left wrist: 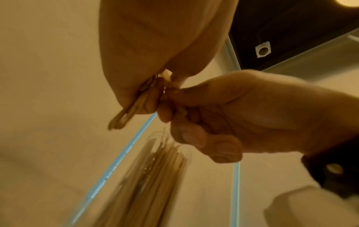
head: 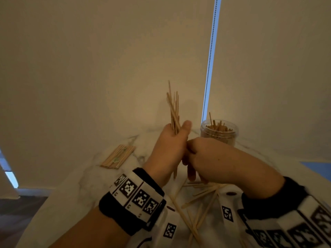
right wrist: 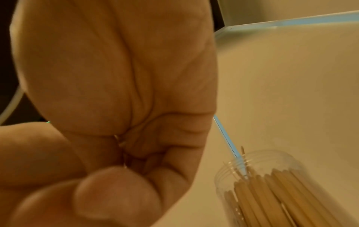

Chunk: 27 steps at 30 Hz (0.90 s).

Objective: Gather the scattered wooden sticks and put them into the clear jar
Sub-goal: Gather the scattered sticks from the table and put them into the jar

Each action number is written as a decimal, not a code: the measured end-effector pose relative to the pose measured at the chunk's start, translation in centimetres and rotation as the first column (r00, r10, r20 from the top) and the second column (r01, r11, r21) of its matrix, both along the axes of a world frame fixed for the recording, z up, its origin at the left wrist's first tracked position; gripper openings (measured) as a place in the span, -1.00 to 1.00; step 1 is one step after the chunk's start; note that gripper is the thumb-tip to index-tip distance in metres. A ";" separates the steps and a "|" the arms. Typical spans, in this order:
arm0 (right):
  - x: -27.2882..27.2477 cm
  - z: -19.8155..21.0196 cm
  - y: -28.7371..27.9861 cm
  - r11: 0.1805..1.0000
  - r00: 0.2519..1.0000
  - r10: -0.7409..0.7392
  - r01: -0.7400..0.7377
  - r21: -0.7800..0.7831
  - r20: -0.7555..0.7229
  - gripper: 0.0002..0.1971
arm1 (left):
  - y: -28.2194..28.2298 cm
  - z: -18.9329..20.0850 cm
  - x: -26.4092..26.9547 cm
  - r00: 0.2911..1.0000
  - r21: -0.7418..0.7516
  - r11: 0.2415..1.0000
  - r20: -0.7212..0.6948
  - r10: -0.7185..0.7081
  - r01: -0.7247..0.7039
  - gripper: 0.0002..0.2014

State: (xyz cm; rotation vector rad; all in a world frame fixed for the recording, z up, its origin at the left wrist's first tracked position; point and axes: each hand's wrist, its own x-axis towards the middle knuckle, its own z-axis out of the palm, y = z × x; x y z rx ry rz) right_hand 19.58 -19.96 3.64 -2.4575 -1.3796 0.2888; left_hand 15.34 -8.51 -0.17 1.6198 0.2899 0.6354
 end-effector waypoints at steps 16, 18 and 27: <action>-0.1 -2.9 2.4 0.944 0.985 -0.060 0.108 0.313 -0.160 -0.71 | 0.9 0.4 0.3 0.984 -0.254 0.964 0.173 -0.038 0.082 -0.62; -0.2 -3.0 2.5 0.931 0.996 -0.036 0.065 0.358 -0.088 -0.65 | 1.4 0.2 0.4 0.987 -0.237 0.964 0.128 -0.093 0.121 -0.62; 0.7 -3.6 3.0 0.948 0.998 -0.056 0.045 0.315 0.024 -0.56 | 1.7 0.7 0.1 0.986 -0.229 0.959 0.049 -0.160 0.167 -0.69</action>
